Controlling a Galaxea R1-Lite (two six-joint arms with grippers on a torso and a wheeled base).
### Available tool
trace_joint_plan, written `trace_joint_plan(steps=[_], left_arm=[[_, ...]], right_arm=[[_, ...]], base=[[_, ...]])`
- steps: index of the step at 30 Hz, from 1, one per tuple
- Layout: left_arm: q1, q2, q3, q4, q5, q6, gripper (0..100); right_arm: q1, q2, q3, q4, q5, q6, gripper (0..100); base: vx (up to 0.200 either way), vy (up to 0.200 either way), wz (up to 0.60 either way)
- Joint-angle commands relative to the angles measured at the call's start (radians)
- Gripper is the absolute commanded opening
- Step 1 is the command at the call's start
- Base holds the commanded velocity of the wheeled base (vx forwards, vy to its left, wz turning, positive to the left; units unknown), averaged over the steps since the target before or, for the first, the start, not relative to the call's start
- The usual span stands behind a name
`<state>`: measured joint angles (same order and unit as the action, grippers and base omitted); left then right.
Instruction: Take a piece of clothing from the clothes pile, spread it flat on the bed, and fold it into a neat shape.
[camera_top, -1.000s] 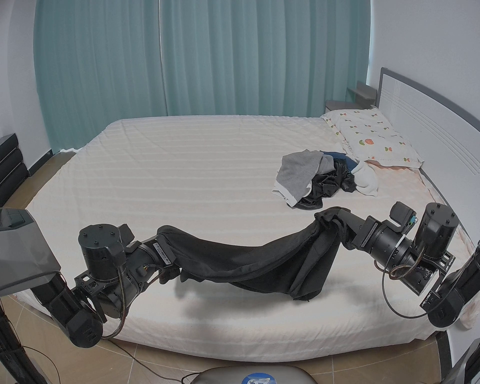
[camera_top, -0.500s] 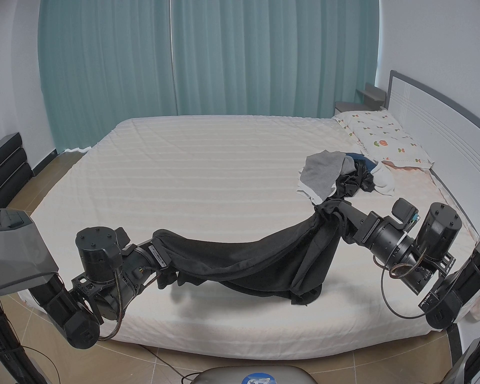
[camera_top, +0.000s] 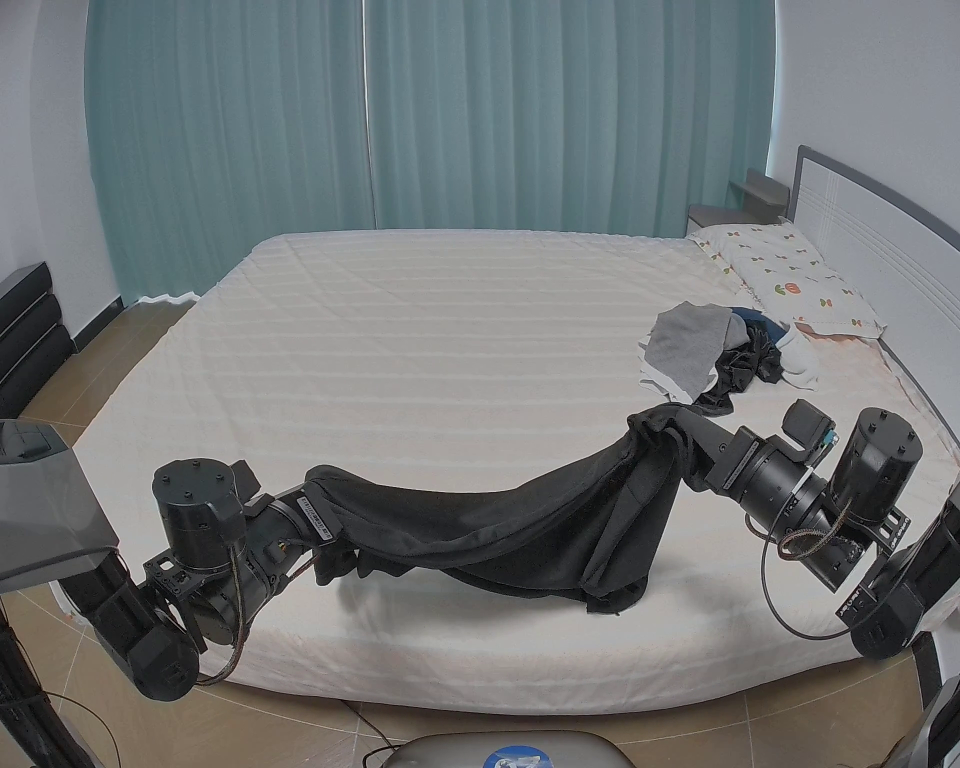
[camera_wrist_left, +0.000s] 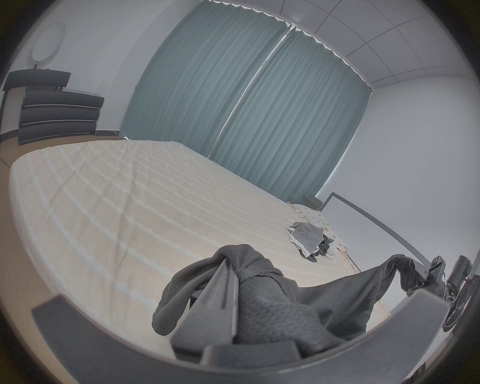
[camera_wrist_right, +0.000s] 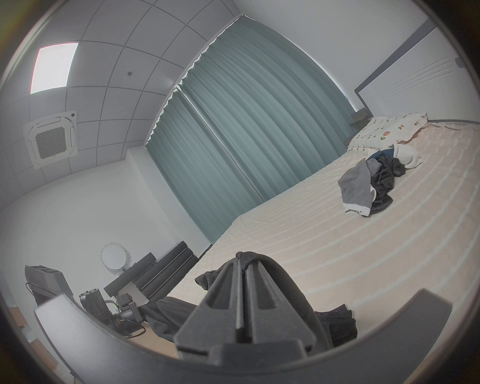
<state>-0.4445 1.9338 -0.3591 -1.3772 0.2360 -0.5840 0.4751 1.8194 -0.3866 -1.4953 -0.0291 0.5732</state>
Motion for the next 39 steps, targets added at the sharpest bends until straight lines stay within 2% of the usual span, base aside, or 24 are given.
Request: trace_joint_plan(steps=[1, 7, 12, 21, 27, 30, 34, 35, 39], left_arm=[[-0.002, 0.007, 0.003, 0.0, 0.0, -0.005, 0], [-0.01, 0.04, 0.002, 0.0, -0.001, -0.01, 0], [-0.034, 0.042, 0.002, 0.0, -0.001, -0.042, 0], [-0.056, 0.03, 0.014, 0.001, 0.0, -0.043, 0], [-0.054, -0.079, 0.005, 0.027, 0.0, -0.043, 0], [-0.033, -0.176, -0.069, 0.175, -0.001, -0.043, 0], [-0.02, -0.243, -0.179, 0.348, -0.001, -0.043, 0], [-0.01, -0.263, -0.233, 0.428, 0.0, -0.043, 0], [0.033, -0.311, -0.36, 0.601, 0.002, -0.068, 0]], right_arm=[[0.0, 0.001, 0.0, 0.0, 0.002, -0.001, 0], [0.0, 0.005, 0.003, 0.001, 0.003, 0.001, 0], [-0.004, 0.0, 0.009, 0.003, 0.006, -0.001, 0], [0.0, -0.041, 0.035, 0.009, 0.017, -0.004, 0], [-0.012, -0.183, 0.008, 0.047, 0.015, -0.01, 0], [-0.013, -0.338, -0.103, 0.236, 0.012, -0.009, 0], [-0.039, -0.442, -0.25, 0.464, 0.006, -0.01, 0], [-0.07, -0.462, -0.319, 0.538, 0.011, -0.009, 0], [-0.162, -0.485, -0.518, 0.655, 0.015, -0.007, 0]], base=[[0.0, 0.2, 0.0], [0.0, 0.0, 0.0], [-0.2, 0.0, 0.0], [-0.2, 0.0, 0.0], [-0.033, 0.0, 0.0], [0.0, 0.0, 0.0], [0.0, 0.0, 0.0], [0.0, 0.0, 0.0], [0.0, 0.0, 0.0]])
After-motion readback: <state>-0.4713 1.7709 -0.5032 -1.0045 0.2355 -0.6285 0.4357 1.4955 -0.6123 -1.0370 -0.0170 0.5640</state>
